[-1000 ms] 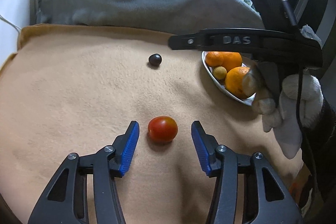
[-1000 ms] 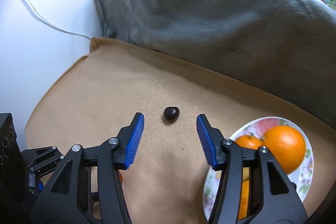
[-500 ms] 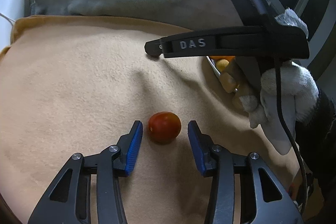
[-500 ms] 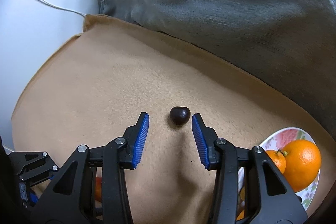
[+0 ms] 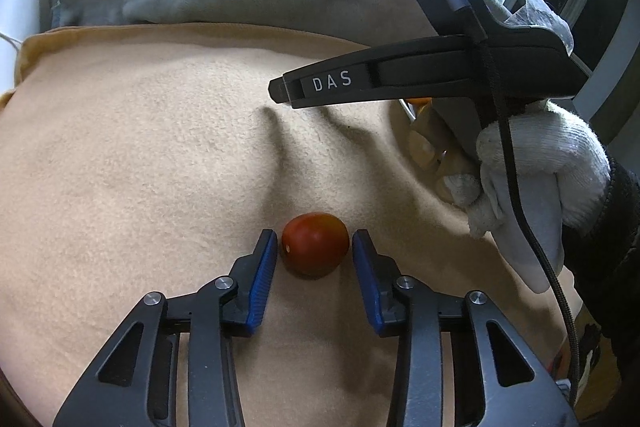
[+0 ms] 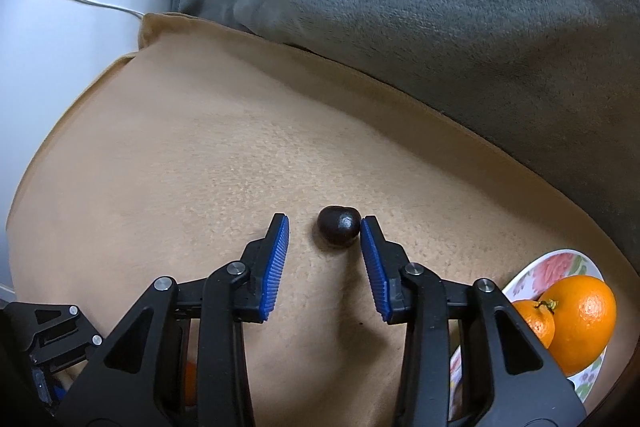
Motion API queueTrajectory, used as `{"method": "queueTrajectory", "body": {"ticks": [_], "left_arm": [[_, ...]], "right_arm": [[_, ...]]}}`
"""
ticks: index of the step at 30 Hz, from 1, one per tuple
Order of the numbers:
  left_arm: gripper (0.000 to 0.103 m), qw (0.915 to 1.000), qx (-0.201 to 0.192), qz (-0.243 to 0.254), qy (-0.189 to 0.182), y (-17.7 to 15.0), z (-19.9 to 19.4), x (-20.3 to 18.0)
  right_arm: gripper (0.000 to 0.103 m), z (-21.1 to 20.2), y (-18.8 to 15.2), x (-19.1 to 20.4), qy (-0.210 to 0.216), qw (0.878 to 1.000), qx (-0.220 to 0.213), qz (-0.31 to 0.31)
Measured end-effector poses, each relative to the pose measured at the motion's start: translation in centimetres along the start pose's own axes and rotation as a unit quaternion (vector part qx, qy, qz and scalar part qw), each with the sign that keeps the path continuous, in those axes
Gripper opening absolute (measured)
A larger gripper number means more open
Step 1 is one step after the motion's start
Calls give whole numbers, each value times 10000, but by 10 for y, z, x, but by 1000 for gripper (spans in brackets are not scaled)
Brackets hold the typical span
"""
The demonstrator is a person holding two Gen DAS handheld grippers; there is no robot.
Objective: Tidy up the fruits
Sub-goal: 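Close the left tool on the red tomato while the right tool grasps the dark plum, then carry the tomato with the left tool while the right tool carries the plum to the plate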
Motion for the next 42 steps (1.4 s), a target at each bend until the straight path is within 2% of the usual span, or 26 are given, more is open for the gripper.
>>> {"method": "queueTrajectory", "body": {"ticks": [3,5,11,16,21,32,42], "left_arm": [[35,10000,22,30,29,3,3,-2],[33,10000,23,72,51,3,-1,-8],[32,9999,24,90,52,9,-2,-17],[32,10000,13,63,43,8,-2,-19],[32,10000,-2,3,20,9,-6,-5],[32,9999,-113,12,68,11,-17,-2],[32,9994,-289,148,80,15,-33,-14]], "right_arm": [[36,3,0,-3,-1,10000,31,43],[31,6,0,-4,-16,10000,61,55],[25,12,0,-4,-38,9999,78,83],[25,10,-1,-2,-59,10000,46,50],[25,5,-3,-3,34,9999,-12,111],[25,-28,-7,-4,171,9991,-356,184],[25,-83,-23,-20,264,9957,-823,334]]}}
Point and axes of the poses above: each gripper's, at about its wrist camera, not at the fingertips, and z roughly the way its jaws point, x to its left, y to its top, the point moved 1 cm from there along z, roughly the way its jaws point, and after that the axes turned 1 degree about -z, right-handed, at the moved point
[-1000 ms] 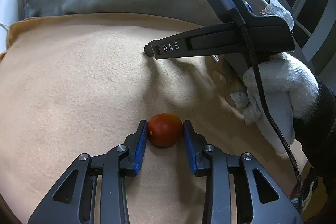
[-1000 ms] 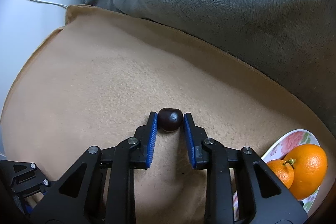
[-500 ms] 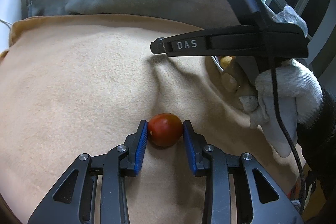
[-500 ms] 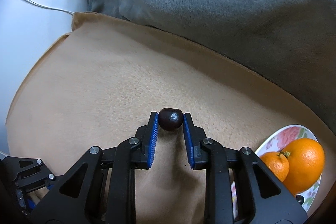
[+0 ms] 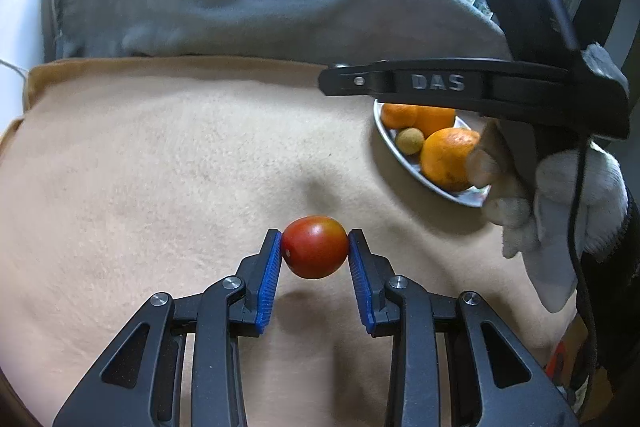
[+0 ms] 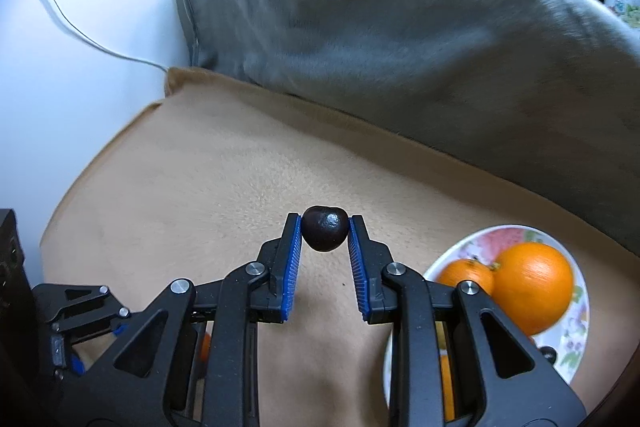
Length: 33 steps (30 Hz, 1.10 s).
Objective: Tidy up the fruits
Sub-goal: 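Carry the tomato with the left tool while the right tool carries the plum to the plate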
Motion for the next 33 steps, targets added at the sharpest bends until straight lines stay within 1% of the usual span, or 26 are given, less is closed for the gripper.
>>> {"method": "queueTrajectory", "body": {"ticks": [6,8,13,18,21,26,33], "left_arm": [[32,9999,-101,123,-57,6,-4,-14],[32,9997,-132,179,-85,10,-6,-25],[32,9992,-192,311,-161,18,-5,-43],[32,9983,-258,440,-270,27,0,-61],[32,9976,-272,537,-350,30,3,-72],[32,9956,-286,745,-484,36,8,-96],[32,9931,-335,967,-579,52,21,-125]], "right_arm": [[25,-39,-11,-19,-42,9995,-264,148],[25,-50,-14,-29,-76,9991,-349,228],[25,-76,-26,-56,-206,9973,-525,466],[25,-98,-42,-89,-393,9950,-594,707],[25,-102,-50,-107,-479,9933,-595,873],[25,-105,-62,-136,-491,9909,-558,1124],[25,-101,-71,-158,-410,9888,-525,1337]]}}
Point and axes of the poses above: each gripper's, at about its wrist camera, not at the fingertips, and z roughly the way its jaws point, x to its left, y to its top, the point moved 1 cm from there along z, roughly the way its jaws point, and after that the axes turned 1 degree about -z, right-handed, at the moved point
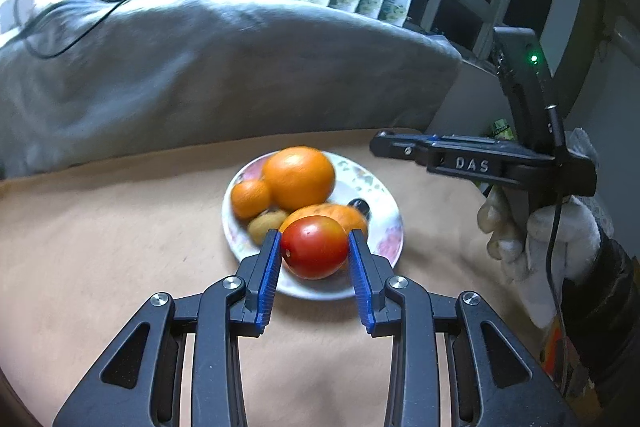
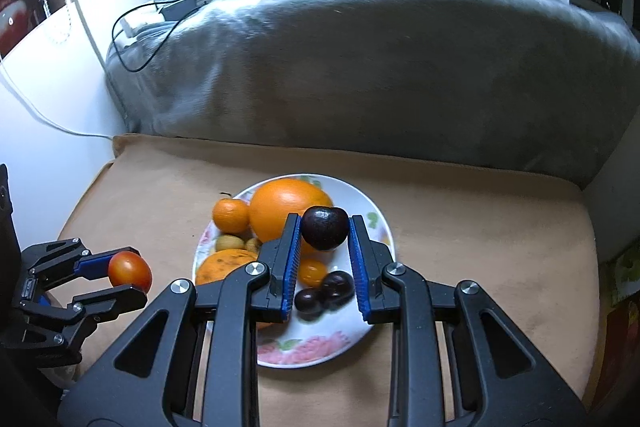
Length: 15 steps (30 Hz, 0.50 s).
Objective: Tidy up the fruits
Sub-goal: 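Carry the tomato with the left tool while the right tool carries the plum to the plate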
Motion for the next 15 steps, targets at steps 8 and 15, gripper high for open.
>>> {"method": "queueTrajectory", "body": {"ticks": [8,15], "left_arm": [[32,10000,-13,52,-19,19,25,-10],[32,9999,26,101,-6,25,39,-14]], "right_arm": [[25,14,-6,-17,171,9997,148,119],[25,28,-8,-25,295,9990,275,188]]}}
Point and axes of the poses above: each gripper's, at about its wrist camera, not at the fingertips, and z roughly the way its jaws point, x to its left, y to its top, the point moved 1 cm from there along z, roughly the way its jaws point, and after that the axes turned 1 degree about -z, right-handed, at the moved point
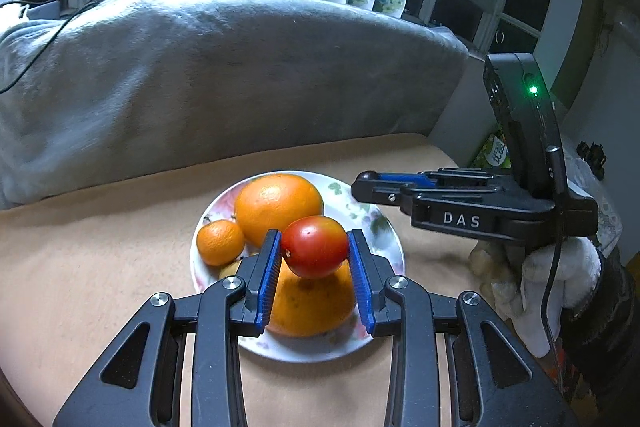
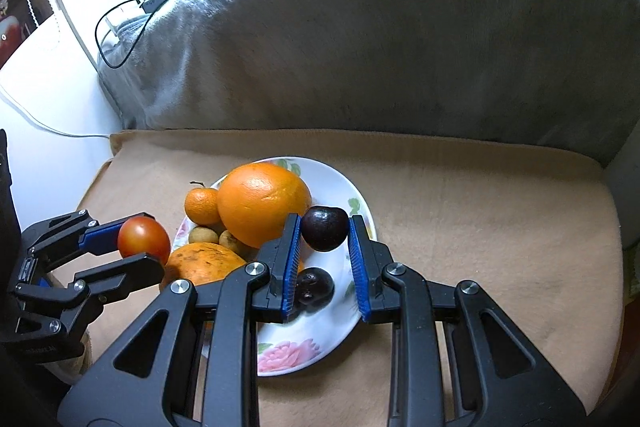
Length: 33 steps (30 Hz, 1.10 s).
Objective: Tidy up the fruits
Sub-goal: 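Carry the tomato with the left tool while the right tool carries the plum to the plate, then open both tools over the plate to release the tomato and plum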
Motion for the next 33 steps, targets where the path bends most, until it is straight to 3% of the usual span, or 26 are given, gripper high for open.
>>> {"method": "queueTrajectory", "body": {"ticks": [18,21,25,28,29,31,33], "left_arm": [[35,10000,6,44,-41,9,9,-4],[37,10000,-35,26,-34,9,6,-3],[37,10000,-42,21,-27,10,5,-3],[50,10000,-21,26,-13,9,4,-3],[51,10000,-32,28,-5,8,2,-3],[52,10000,-40,38,-16,7,-1,-4],[63,10000,-47,40,4,7,-3,-4]], "right_arm": [[25,4,0,-4,111,9999,87,28],[37,3,0,-5,119,9999,51,45],[40,1,0,-5,100,9999,25,50],[66,-3,1,-6,-8,9999,-73,84],[70,-5,1,-7,-37,9999,-115,100],[70,-7,2,-8,-53,9998,-143,148],[71,-9,2,-10,-89,9996,-167,190]]}}
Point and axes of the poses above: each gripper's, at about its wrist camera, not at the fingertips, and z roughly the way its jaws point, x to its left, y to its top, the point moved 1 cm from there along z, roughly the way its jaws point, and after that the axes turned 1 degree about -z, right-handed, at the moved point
